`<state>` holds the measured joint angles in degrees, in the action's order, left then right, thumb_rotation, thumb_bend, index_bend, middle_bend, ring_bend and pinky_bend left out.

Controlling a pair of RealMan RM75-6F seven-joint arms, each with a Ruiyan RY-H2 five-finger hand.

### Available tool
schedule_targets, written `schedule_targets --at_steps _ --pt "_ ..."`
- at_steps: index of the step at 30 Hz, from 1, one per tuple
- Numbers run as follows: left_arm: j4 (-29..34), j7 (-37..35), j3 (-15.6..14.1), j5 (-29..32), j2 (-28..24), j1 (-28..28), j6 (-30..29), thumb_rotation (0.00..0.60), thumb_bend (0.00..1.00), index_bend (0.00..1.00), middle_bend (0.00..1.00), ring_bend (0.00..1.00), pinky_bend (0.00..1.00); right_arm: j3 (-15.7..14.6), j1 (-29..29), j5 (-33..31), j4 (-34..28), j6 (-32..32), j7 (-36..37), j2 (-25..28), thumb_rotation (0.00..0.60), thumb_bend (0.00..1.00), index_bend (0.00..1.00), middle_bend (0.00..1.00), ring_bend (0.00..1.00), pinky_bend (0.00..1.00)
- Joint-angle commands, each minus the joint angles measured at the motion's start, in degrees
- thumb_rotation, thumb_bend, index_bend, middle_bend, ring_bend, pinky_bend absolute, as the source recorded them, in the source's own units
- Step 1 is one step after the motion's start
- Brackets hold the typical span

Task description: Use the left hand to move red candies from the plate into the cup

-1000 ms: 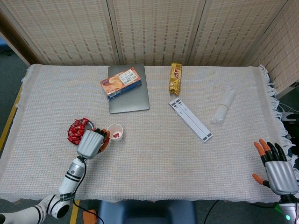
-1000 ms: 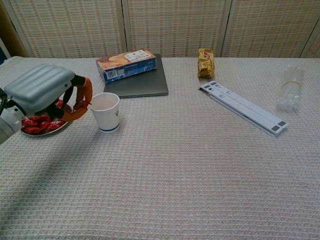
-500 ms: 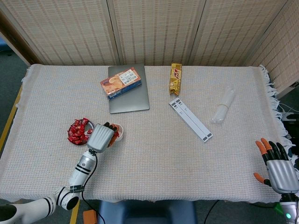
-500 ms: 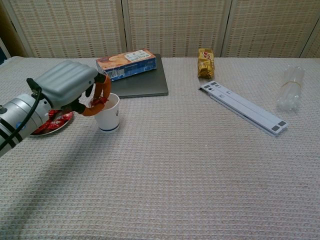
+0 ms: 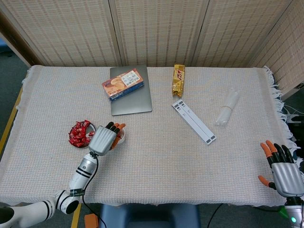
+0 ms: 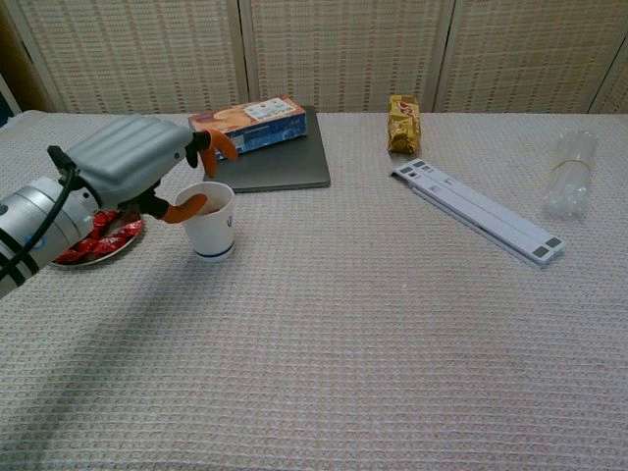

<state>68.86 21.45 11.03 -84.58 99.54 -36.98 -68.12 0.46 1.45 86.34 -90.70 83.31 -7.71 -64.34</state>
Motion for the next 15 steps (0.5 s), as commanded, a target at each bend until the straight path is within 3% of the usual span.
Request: schedule_targets --at_steps 1,7,15 --pt "3.9 -2.6 -0.5 1.8 -3.4 1.0 1.5 0.6 0.42 0.16 0.28 0.29 1.0 0.0 0.0 0.0 0.0 -0.1 -0.1 0.0 0.6 0.06 0.0 0.0 0.0 0.0" --pt "10.1 -3.7 -3.8 3.2 -9.8 3.0 4.4 0.6 0.41 0.0 0.11 0.16 1.0 -0.2 0.2 0.0 -0.1 -0.6 -0.6 -0.1 0.6 0.06 0.0 0.0 0.0 0.0" --pt "7.7 -4.3 -4.8 1.2 -7.6 2.9 2.6 0.6 0.4 0.0 0.09 0.14 1.0 -0.7 0.2 0.7 0.3 -0.7 -0.9 -0.7 0.6 0.06 0.0 0.0 0.0 0.0"
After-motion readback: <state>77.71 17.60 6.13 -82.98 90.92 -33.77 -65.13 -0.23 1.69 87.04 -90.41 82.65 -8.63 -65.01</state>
